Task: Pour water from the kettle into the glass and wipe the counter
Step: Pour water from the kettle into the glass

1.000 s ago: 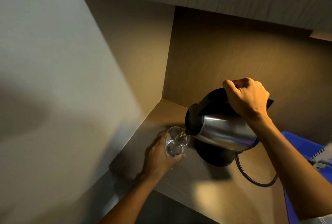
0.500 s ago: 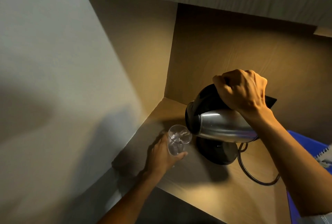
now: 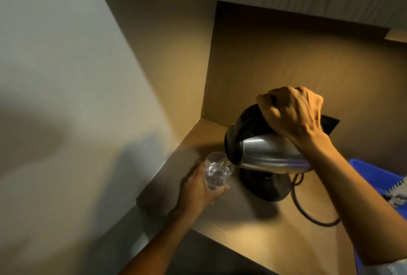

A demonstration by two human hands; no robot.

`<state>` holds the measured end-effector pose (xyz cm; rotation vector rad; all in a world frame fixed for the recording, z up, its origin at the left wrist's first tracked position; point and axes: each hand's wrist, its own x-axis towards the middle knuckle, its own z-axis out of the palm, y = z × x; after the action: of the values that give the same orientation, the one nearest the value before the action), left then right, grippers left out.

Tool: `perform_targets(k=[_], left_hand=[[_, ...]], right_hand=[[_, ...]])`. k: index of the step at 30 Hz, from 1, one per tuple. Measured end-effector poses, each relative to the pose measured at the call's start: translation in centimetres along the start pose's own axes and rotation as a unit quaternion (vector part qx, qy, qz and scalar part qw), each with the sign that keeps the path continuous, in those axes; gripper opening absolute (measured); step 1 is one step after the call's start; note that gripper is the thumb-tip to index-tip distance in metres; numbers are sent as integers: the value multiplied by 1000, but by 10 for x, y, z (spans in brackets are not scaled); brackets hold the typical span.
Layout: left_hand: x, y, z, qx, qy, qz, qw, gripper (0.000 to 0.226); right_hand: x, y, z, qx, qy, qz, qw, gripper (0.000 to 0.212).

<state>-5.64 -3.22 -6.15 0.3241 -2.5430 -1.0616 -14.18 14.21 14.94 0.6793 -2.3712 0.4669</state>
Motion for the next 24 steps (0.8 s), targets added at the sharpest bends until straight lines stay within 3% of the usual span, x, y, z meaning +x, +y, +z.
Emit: perform_targets(k=[2, 4, 7, 11, 15, 18, 21, 24], left_hand=[[-1, 0, -1, -6, -3, -1, 1000, 93], [-1, 1, -2, -14, -6, -5, 1000, 94], [-1, 1, -3, -17, -2, -1, 1000, 94], [-2, 1, -3, -27, -13, -2, 1000, 96], [-6, 3, -3, -34, -5, -18, 999, 95], [-8, 9, -5, -15, -24, -33, 999, 92], [-8, 14, -5, -34, -30, -36, 998, 92], [-6, 15, -5, -47, -34, -36, 998, 93]], right_hand=[[12, -15, -11, -15, 67, 0, 998, 48], [13, -8, -9, -10, 68, 26, 997, 51], [1, 10, -4, 54, 68, 116, 989, 48], [-7, 32, -3, 144, 90, 256, 952, 43], [-22, 63, 2, 216, 141, 386, 886, 41], [-37, 85, 13, 316, 163, 413, 838, 35], [-52, 105, 31, 437, 203, 465, 743, 27], [-67, 118, 47, 493, 227, 495, 678, 29]])
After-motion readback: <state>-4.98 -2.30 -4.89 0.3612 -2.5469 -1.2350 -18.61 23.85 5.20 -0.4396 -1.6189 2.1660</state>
